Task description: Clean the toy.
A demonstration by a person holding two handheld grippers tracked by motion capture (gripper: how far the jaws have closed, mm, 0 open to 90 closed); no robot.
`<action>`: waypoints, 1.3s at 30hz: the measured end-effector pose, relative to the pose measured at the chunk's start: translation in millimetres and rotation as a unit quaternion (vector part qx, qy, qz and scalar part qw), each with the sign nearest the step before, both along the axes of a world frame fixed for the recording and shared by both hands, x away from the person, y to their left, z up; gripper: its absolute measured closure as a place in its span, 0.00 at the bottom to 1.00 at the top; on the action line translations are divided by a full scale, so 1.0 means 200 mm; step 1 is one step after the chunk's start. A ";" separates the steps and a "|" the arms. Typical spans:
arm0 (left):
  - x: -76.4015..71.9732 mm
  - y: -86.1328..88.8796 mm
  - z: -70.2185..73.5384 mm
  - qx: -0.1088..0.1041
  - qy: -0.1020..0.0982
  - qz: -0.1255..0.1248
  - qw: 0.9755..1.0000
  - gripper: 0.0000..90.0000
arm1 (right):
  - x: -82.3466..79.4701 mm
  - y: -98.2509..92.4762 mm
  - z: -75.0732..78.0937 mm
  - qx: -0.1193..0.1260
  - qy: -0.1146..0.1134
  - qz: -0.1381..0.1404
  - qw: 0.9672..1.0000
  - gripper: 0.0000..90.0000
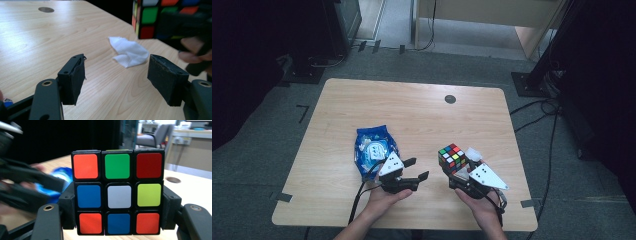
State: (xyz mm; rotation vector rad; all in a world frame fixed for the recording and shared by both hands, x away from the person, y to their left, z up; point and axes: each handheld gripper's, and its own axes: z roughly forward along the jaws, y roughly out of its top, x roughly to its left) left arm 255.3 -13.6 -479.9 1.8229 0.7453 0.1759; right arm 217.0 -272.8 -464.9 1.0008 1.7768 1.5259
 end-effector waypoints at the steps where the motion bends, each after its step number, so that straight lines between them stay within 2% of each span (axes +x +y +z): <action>1: -0.01 -0.02 -0.01 0.012 -0.010 -0.004 1.000 0.34 | -0.01 0.02 0.01 0.001 -0.001 0.002 1.000 0.38; 5: -0.05 -0.06 -0.01 0.029 -0.048 -0.019 0.998 0.34 | -0.02 0.08 0.02 0.030 0.016 0.017 0.999 0.38; 10: -0.09 -0.09 0.01 0.040 -0.098 -0.035 0.994 0.34 | -0.02 0.13 0.02 0.040 0.036 0.029 0.998 0.38; 16: -0.11 -0.10 0.02 0.032 -0.126 -0.047 0.990 0.34 | -0.03 0.19 0.01 0.033 0.050 0.043 0.997 0.38; 19: -0.13 -0.10 0.02 0.042 -0.142 -0.043 0.988 0.33 | -0.03 0.21 0.01 0.035 0.054 0.047 0.997 0.38; 23: -0.13 -0.10 0.02 0.044 -0.151 -0.040 0.987 0.33 | -0.03 0.21 0.01 0.042 0.065 0.057 0.995 0.38; 24: -0.13 -0.10 0.02 0.045 -0.152 -0.039 0.987 0.33 | -0.03 0.22 0.02 0.044 0.074 0.059 0.995 0.38; 32: -0.12 -0.09 0.00 0.048 -0.148 -0.048 0.987 0.33 | -0.01 0.21 0.01 0.076 0.112 0.066 0.989 0.38; 37: -0.12 -0.10 -0.01 0.050 -0.141 -0.051 0.987 0.34 | -0.01 0.20 0.01 0.074 0.126 0.070 0.987 0.38; 39: -0.12 -0.09 -0.01 0.051 -0.144 -0.053 0.987 0.36 | -0.01 0.20 0.01 0.083 0.138 0.072 0.984 0.38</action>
